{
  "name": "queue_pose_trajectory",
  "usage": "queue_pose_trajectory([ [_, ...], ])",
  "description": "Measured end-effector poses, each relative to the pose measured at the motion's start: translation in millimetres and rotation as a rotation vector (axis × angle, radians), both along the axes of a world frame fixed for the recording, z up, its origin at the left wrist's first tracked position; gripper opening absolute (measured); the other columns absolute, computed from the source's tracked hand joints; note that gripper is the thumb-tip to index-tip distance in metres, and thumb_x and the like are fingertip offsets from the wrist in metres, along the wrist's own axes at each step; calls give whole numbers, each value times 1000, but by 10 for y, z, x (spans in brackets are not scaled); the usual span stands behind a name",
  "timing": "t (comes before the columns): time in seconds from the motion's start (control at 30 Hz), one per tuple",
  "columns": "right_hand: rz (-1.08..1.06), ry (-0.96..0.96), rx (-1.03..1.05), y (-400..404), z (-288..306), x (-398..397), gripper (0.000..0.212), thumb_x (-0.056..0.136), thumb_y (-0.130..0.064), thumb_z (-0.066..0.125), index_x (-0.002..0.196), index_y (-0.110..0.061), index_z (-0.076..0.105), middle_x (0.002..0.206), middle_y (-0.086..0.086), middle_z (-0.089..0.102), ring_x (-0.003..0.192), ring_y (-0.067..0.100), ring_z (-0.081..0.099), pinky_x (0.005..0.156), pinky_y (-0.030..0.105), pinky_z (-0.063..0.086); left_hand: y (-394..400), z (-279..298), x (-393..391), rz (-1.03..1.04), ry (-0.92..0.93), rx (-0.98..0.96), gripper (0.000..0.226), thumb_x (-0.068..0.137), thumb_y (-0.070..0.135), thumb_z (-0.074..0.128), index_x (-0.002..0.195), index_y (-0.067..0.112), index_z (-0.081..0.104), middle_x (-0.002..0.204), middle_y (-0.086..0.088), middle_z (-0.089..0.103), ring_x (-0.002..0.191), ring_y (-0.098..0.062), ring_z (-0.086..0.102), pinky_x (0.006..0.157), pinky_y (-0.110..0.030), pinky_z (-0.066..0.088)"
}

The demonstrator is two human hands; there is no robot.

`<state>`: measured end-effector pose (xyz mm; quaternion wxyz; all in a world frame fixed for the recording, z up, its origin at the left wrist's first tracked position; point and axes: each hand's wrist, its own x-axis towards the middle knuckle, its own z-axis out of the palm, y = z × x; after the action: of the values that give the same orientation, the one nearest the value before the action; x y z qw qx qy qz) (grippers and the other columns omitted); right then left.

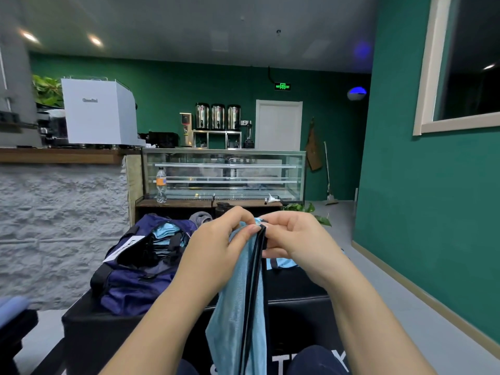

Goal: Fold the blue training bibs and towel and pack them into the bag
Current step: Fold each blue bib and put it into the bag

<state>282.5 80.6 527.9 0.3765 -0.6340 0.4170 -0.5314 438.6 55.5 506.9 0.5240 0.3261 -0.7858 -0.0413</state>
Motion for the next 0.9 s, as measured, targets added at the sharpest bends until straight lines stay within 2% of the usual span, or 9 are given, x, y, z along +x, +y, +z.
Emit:
queue_pose_trajectory([
  [0.13,60,0,5,56,29,-9,22,98,-7,49,106,-1,68,77,0,70,66,5,64,72,26,59,1,-25,-8,29,31,-24,10,92,35,59,86,35,51,59,10,51,58,-6,45,54,-26,31],
  [0.23,71,38,-46,103,37,8,13,93,-11,59,101,-11,69,89,2,75,84,10,70,76,28,59,10,-52,-29,42,76,-33,10,91,41,53,86,34,49,66,8,55,60,-9,48,54,-26,33],
  [0.3,19,95,-91,87,26,9,13,87,-10,68,99,-14,69,91,5,75,85,14,70,73,28,59,10,-68,-47,45,113,-39,12,87,44,50,84,33,48,72,7,56,60,-12,49,54,-28,36],
  [0.4,-40,103,-116,53,23,-62,13,85,-6,69,98,-11,70,90,10,75,78,11,66,66,23,52,-53,-72,-9,27,139,3,18,89,37,60,77,27,50,78,8,57,64,-13,51,59,-23,37],
  [0.57,-32,42,-88,34,-26,-224,8,88,-13,67,95,-15,71,83,1,74,73,12,65,72,44,38,-236,-119,164,-16,56,134,17,88,26,66,73,25,60,79,7,56,79,-5,53,67,-14,35],
  [0.67,23,16,-87,19,-48,-213,11,90,-7,62,95,-11,70,85,4,74,76,13,68,76,32,49,-260,-158,169,-114,34,175,20,90,31,61,73,21,63,100,9,58,98,4,52,77,-3,34],
  [0.73,62,13,-94,28,-46,-190,11,90,-4,61,96,-9,69,82,4,73,74,11,67,72,22,51,-266,-175,153,-206,21,219,25,90,37,57,73,20,63,111,12,63,105,8,54,83,-5,37],
  [0.8,88,13,-96,41,-40,-183,11,89,-3,61,95,-8,69,80,4,72,72,11,66,69,20,50,-259,-174,151,-278,64,292,28,89,39,57,74,17,64,93,14,69,85,3,60,74,-13,43],
  [0.9,22,53,-95,31,-40,-238,10,90,-6,62,94,-12,69,76,-1,71,68,10,62,68,29,45,-253,-146,175,-243,141,301,23,87,36,63,70,20,65,65,12,62,59,1,50,58,-14,38],
])
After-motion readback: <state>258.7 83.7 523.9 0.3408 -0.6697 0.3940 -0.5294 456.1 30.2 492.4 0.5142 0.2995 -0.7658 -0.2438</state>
